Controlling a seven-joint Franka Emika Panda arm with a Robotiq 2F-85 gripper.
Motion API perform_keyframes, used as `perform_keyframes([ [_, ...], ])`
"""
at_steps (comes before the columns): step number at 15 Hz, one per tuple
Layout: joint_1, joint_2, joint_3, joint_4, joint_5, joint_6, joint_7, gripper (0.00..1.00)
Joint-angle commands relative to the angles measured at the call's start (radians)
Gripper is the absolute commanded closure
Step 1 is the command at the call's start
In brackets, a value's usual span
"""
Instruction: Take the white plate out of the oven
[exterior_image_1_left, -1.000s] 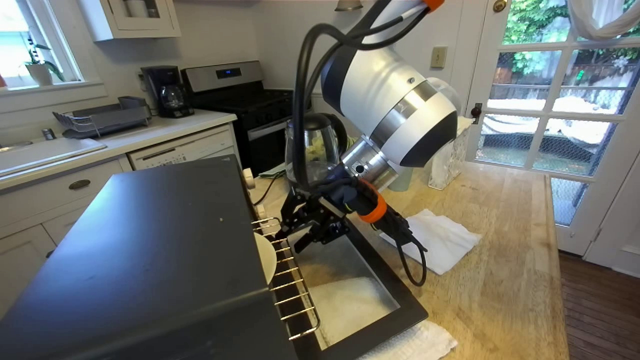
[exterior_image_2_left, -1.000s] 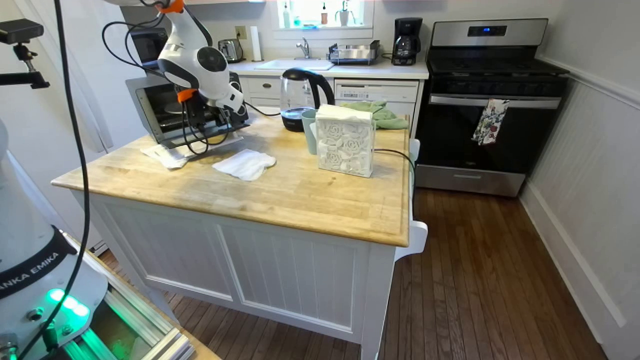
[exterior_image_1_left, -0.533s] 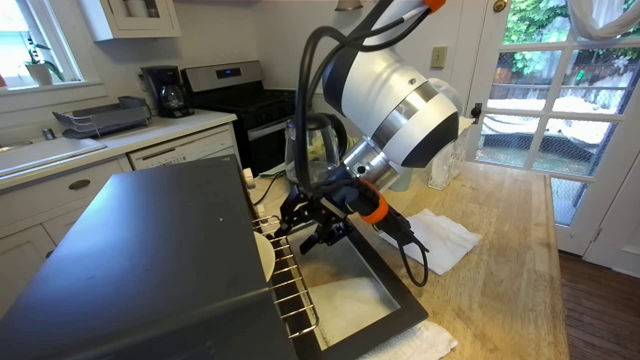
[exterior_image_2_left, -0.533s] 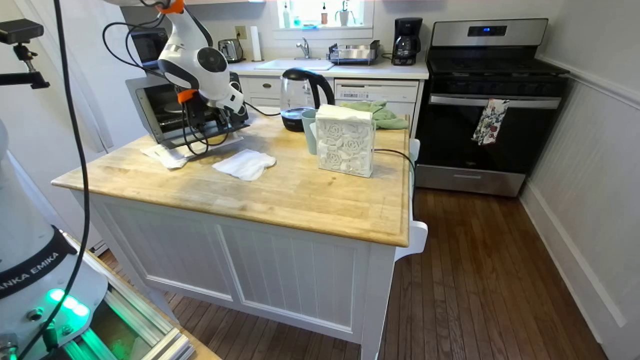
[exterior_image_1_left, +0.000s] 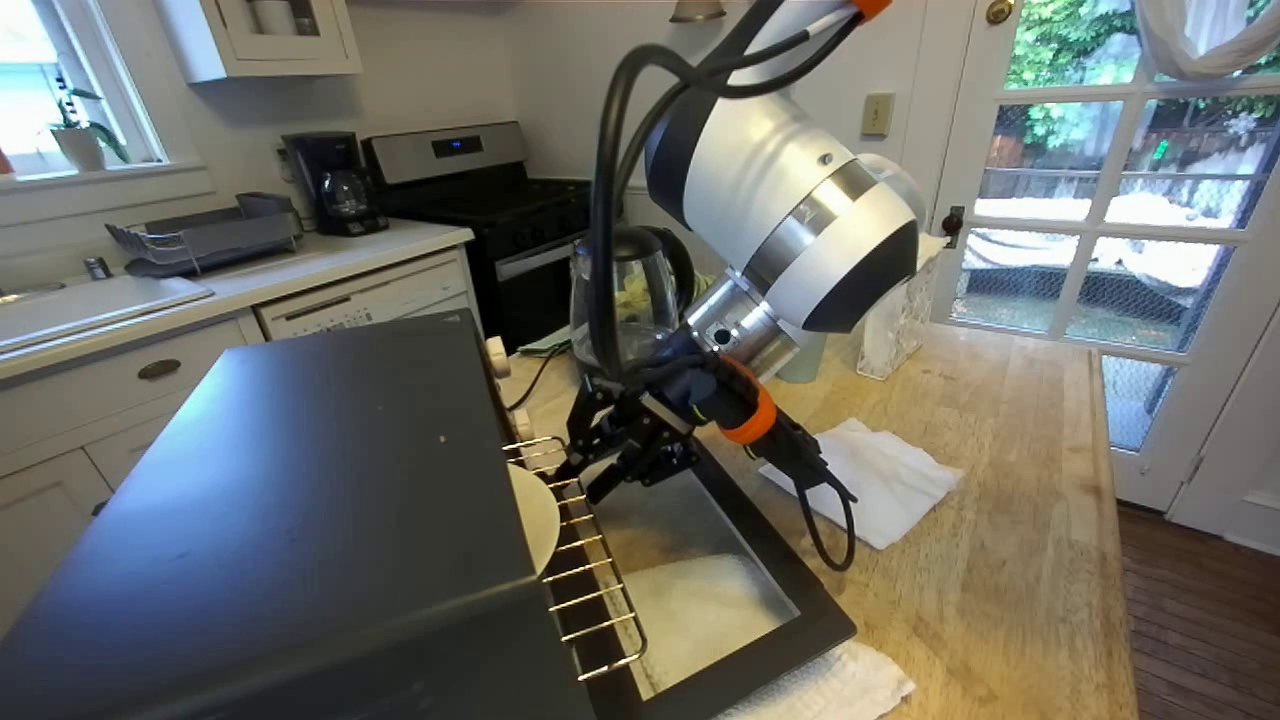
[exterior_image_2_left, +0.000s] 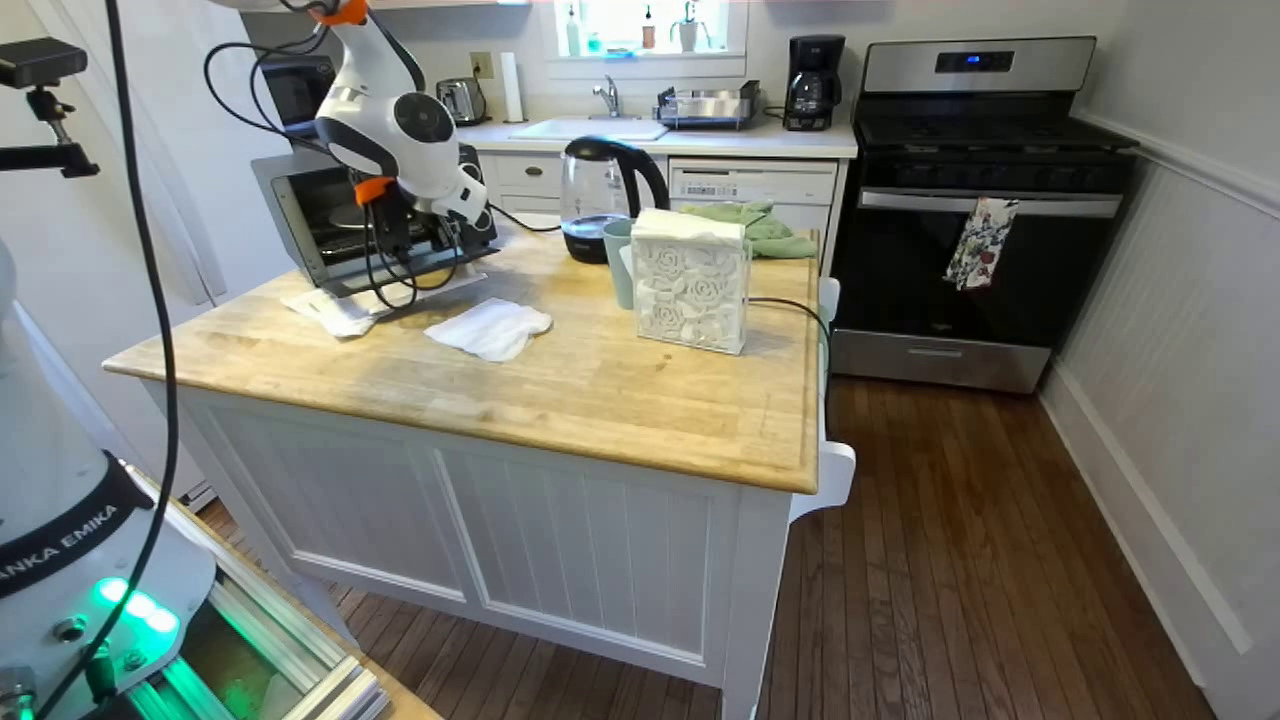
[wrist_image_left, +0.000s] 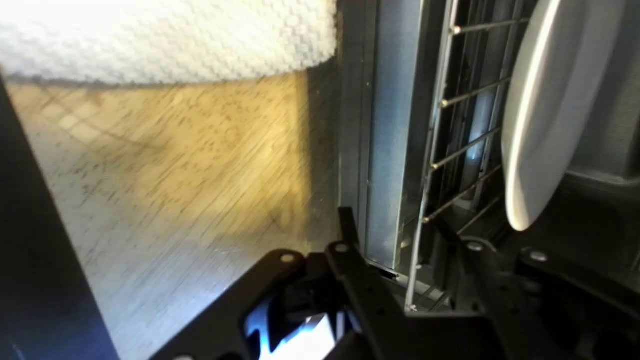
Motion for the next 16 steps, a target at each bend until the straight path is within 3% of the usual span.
perform_keyframes([
  [1, 0.001, -0.025, 0.000, -0.012, -0.005, 0.003, -0.005, 0.45],
  [7, 0.002, -0.033, 0.001, -0.017, -0.004, 0.004, -0.005, 0.52],
  [16, 0.007, -0.070, 0.000, -0.046, -0.008, 0.023, -0.025, 0.47],
])
